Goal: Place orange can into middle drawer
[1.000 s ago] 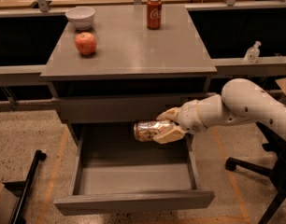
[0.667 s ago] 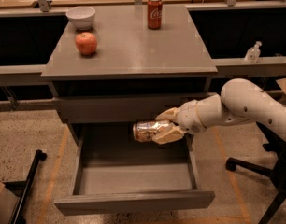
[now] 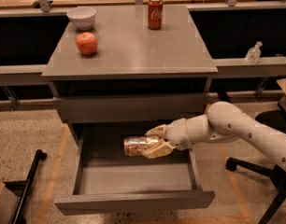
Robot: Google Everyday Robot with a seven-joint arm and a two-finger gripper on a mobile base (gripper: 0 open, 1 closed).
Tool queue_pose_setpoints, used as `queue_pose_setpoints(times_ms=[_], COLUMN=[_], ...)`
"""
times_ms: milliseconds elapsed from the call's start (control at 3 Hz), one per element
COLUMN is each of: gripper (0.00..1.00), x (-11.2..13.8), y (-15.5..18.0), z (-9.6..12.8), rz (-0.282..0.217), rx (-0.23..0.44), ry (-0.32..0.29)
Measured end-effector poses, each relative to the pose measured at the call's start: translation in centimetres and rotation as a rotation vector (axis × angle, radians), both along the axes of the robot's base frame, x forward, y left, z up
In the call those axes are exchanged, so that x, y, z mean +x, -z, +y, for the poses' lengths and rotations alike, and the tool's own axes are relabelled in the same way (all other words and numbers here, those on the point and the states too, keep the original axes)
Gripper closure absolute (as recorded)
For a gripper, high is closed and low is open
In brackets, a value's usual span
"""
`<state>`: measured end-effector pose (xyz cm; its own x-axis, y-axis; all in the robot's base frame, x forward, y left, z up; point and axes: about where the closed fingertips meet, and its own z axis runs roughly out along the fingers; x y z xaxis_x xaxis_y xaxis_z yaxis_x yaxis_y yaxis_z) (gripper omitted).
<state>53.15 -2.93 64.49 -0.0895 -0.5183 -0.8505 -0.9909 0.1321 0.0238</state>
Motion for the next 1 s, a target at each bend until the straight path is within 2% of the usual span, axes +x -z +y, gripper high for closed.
queue_pose_setpoints(times_ms=[667,1000], gripper=[1.0,1.0], x=[-0.5,0.3], y=[7.9,11.3], z=[3.0,4.0], rz=[0.091,0.12], rx=[0.069,0.084], ry=[-0.037,-0.034])
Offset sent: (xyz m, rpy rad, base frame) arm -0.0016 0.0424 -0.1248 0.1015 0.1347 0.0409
